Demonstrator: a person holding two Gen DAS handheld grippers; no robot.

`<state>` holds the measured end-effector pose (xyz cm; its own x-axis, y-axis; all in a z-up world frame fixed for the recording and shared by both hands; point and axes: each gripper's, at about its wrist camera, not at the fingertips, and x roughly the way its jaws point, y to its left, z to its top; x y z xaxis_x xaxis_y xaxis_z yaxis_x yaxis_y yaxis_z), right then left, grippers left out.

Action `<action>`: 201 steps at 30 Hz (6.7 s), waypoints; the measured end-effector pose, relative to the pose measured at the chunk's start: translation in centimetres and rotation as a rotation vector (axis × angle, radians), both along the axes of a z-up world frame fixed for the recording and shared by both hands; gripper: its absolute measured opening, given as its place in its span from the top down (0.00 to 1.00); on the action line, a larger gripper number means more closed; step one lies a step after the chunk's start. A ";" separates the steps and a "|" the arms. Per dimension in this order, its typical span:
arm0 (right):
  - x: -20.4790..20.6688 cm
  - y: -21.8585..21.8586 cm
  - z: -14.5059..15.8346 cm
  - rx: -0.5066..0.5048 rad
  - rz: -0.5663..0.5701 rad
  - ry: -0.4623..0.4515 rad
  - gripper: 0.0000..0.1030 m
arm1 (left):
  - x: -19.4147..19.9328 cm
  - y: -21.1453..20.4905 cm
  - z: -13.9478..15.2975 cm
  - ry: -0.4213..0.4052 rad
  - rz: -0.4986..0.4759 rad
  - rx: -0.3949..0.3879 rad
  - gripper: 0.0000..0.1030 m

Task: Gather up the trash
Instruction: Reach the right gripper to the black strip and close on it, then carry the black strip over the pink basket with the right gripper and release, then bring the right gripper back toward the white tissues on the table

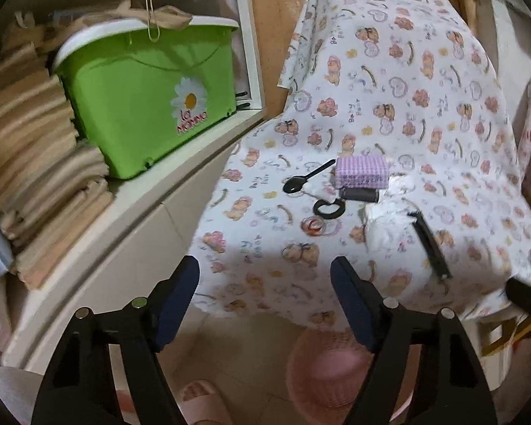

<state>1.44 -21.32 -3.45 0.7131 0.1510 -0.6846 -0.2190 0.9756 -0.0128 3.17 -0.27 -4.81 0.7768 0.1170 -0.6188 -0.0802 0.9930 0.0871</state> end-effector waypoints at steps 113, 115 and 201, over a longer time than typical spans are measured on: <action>0.1 2.4 -8.3 0.098 0.124 0.381 0.82 | 2.3 -2.8 -9.0 0.548 -0.196 -0.195 0.95; 0.7 2.3 -9.8 0.120 0.121 0.438 0.82 | 2.9 -2.7 -10.8 0.626 -0.198 -0.220 0.95; 12.5 -2.3 -1.1 0.041 -0.087 0.034 0.00 | 14.9 3.1 1.5 0.226 0.012 -0.106 0.14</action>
<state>13.92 -23.57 -4.55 0.7015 0.1182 -0.7028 -0.1330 0.9905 0.0337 18.03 2.79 -3.33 0.6162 0.0505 -0.7860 -0.0825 0.9966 -0.0007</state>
